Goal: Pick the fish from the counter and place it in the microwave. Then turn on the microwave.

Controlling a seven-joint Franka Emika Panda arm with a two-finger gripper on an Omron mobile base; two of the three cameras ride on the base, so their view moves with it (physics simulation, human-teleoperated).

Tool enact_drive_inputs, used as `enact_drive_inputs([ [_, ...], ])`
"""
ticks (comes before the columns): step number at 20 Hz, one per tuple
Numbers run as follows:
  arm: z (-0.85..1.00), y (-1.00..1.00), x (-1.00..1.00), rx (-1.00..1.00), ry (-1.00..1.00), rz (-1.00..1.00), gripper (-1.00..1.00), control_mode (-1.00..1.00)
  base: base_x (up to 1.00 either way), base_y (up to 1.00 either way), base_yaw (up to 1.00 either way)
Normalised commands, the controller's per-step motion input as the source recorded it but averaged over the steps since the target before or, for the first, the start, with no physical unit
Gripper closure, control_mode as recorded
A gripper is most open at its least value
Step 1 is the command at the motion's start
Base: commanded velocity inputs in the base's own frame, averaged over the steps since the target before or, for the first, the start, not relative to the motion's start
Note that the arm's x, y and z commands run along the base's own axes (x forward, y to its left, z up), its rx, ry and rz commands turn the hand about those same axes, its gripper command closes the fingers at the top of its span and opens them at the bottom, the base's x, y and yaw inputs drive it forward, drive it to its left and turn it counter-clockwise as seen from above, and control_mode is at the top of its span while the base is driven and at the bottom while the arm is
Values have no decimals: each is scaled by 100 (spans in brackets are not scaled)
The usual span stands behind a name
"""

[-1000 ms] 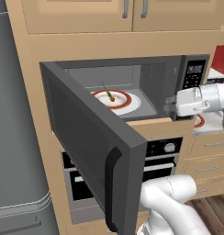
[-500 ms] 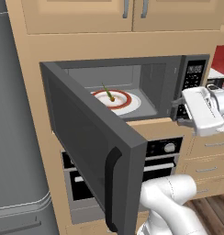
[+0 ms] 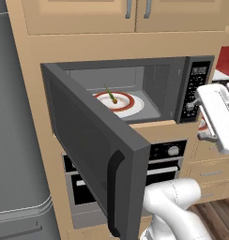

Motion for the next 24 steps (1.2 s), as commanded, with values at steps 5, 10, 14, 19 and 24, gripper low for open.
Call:
enact_drive_inputs([
  [5,12,0,-58,-1,-35,4,-100,-100,0,0,0],
  [10,8,0,-55,0,-29,0,-100,-100,0,0,0],
  [14,5,0,-50,0,-27,10,-100,-100,0,0,0],
  [19,3,0,-48,0,-23,16,-100,-100,0,0,0],
  [24,4,4,-44,0,-20,14,-100,-100,0,0,0],
])
